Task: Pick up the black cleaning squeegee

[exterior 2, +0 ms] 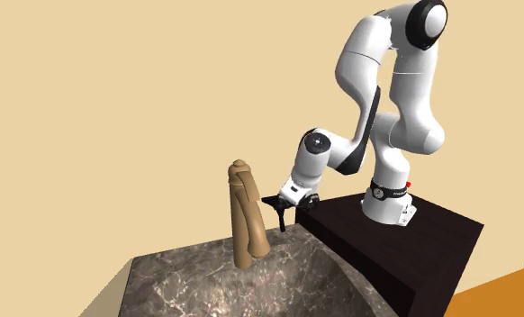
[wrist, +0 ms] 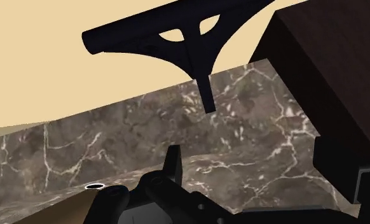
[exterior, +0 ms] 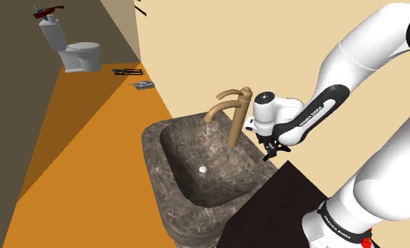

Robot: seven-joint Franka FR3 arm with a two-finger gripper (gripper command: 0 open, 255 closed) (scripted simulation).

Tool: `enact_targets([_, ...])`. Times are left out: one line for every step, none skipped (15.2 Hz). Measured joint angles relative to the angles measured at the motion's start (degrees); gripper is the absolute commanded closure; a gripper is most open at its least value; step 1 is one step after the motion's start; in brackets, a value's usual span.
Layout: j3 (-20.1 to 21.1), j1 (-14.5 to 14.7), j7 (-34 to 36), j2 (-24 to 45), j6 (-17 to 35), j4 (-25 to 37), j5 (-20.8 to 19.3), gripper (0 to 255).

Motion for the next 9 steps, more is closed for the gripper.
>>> enact_targets([-0.8,-0.6,0.8,2.6,1.3,0.8,-3.6,0])
enact_targets([-1.6,-0.9,1.5,4.8,2.2,1.6,-7.1,0])
enact_targets([-2.4,-1.1,2.5,7.2,3.1,2.6,-10.6,0])
enact_targets([-3.3,-1.2,3.7,9.5,4.1,3.5,-14.3,0])
enact_targets([-3.9,-0.9,5.1,12.5,4.8,5.2,-17.5,0])
enact_targets([-4.5,-0.8,6.2,14.7,5.4,6.3,-20.3,0])
enact_targets([-5.1,-0.8,7.2,16.6,6.1,7.3,-22.3,0])
enact_targets([-5.5,-0.6,8.6,18.0,6.7,7.7,-24.1,0])
enact_targets([-5.8,-0.5,9.7,19.3,7.2,8.3,-25.2,0])
